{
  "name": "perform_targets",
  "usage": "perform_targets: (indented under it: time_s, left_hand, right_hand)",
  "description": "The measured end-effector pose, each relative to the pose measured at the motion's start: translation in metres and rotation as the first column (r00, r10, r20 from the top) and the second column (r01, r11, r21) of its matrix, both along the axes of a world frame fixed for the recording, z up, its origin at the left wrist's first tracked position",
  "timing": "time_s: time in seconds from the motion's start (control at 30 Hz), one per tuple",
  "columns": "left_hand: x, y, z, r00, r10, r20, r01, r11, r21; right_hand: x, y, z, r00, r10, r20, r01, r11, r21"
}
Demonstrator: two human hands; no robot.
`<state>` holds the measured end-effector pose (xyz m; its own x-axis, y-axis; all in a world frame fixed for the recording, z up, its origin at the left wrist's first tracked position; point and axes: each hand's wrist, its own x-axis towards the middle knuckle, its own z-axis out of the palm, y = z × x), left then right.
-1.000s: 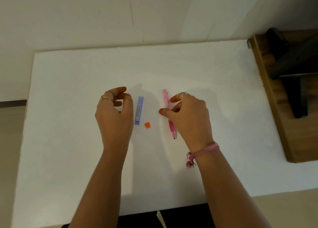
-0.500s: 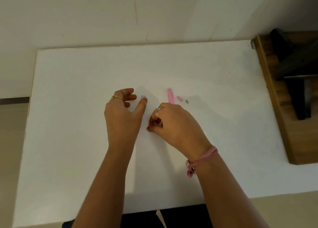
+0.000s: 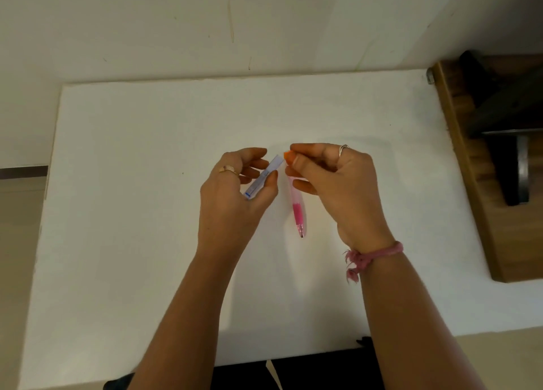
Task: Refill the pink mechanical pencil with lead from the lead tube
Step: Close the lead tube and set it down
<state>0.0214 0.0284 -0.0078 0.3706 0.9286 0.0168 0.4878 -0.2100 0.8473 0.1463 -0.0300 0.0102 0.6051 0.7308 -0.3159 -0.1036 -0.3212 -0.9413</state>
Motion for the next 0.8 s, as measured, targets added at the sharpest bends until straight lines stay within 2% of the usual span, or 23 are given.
perform_targets:
  time_s: [0.13,0.27,0.5,0.8]
  left_hand:
    - [0.0014,-0.0029,0.0027,1.0,-0.024,0.009,0.023,0.998,0.063]
    - [0.0012,-0.0032,0.0036,1.0,-0.008,0.002,0.008,0.997,0.076]
    - [0.0,-0.0019,0.0022,0.997,-0.041,-0.061,0.047,0.994,0.103]
    - [-0.0027,-0.0012,0.0013,0.992,-0.066,-0.11,0.083,0.984,0.159]
  right_hand:
    - [0.0005,0.0008,0.0037,0.988,0.003,-0.155,0.006,0.999,0.053]
    - [0.0031,0.0003,0.0031,0.991,0.018,-0.136,-0.014,0.999,0.03]
    - [0.0063,-0.0018,0.0009,0.989,0.138,0.057,-0.139,0.99,0.021]
    - [0.0039,-0.001,-0.004,0.947,0.195,0.256,-0.194,0.981,-0.028]
